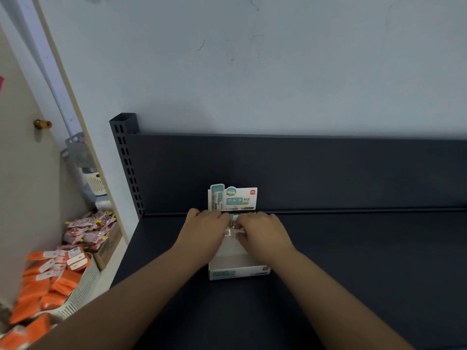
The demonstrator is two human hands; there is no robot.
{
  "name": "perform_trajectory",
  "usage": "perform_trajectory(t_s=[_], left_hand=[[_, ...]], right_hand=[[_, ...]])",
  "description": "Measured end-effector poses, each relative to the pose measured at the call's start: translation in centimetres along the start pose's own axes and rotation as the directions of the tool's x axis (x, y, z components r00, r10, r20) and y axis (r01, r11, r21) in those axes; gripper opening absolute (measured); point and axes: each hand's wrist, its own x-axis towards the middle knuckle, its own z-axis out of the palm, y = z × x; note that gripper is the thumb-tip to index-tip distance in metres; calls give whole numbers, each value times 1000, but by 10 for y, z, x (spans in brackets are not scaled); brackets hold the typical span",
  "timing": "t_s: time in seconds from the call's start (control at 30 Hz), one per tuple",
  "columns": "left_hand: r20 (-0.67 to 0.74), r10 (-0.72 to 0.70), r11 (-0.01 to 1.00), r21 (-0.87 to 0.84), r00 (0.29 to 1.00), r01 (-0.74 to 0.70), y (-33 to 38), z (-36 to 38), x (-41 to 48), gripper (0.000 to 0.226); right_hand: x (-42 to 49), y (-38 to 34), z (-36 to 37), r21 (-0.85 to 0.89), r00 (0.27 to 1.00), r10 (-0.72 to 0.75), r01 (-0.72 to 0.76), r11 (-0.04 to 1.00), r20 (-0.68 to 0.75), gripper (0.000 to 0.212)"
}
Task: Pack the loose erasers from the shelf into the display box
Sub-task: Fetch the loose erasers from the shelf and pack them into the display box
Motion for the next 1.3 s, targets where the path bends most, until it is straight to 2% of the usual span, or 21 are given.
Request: perform_trajectory(t_s=[0.23,0.4,0.57,0.87,1.3], left_hand=[[-91,7,987,-160,996,-21,0,-11,-4,32],[-65,73,973,-215,995,-86,14,-18,-1,34],[-23,154,966,-208,988,-155,51,-21,3,38],[86,240,954,-207,967,-218,173,-22,22,55],[183,148,954,-286,972,-91,387,-19,49,62]], right_hand=[[-22,17,-28,9,991,119,-119,993,-54,17],[-50,35,-46,-11,967,250,-251,968,-38,25],[-85,54,-55,-35,950,313,-312,949,21,35],[-170,140,-89,-4,929,370,-370,929,14,40],[-293,311,-138,58,928,370,-371,927,38,40]])
